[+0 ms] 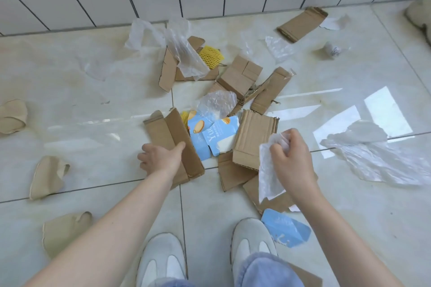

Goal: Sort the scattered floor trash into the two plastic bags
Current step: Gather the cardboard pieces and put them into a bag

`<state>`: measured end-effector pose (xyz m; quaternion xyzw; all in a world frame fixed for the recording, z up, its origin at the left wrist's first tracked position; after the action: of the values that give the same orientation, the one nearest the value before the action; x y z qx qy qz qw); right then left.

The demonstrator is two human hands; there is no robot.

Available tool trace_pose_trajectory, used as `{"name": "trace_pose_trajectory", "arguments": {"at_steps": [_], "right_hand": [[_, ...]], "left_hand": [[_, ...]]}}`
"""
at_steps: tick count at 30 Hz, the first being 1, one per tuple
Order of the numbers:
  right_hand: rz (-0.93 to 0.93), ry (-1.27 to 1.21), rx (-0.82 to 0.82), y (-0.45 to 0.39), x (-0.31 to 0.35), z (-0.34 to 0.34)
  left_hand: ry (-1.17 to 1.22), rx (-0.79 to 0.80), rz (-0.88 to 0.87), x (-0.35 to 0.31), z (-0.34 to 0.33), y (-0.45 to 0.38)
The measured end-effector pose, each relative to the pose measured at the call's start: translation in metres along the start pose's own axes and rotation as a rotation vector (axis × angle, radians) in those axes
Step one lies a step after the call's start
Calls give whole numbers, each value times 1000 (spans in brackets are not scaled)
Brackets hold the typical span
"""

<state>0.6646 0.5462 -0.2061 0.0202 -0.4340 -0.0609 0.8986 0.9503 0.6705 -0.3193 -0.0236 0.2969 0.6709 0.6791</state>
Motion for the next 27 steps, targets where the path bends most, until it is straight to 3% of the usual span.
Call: {"name": "trace_pose_trajectory", "arguments": {"at_steps": [6,11,15,18,23,27], "right_hand": [[-95,39,19,-32,-17,-8],[-153,90,81,-62,-28,-25],[-138,237,136,-68,-39,-36],[-189,253,144,-64,-44,-36],[-229,246,144,-58,-52,-29],[-189,329,174,-61,-60,-11]], "left_hand": [[-202,28,-65,-10,-14,12],[216,102,44,0,-8,2],[466,394,279,17,-4,2],[588,450,339,17,14,4],[614,426,157,-6,32,14],[420,384,-173,-46,31,32]]}}
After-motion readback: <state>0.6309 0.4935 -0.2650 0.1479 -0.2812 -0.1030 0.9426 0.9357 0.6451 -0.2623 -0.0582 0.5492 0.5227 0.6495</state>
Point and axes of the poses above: each hand's wrist, its own y-axis away from the middle knuckle, its own z-axis out of the back of the hand, x = y × z, the point moved 8 cm from there along -y, towards the middle knuckle, and after that the axes turned 14 degrees about -x, right-handed, at the moved point
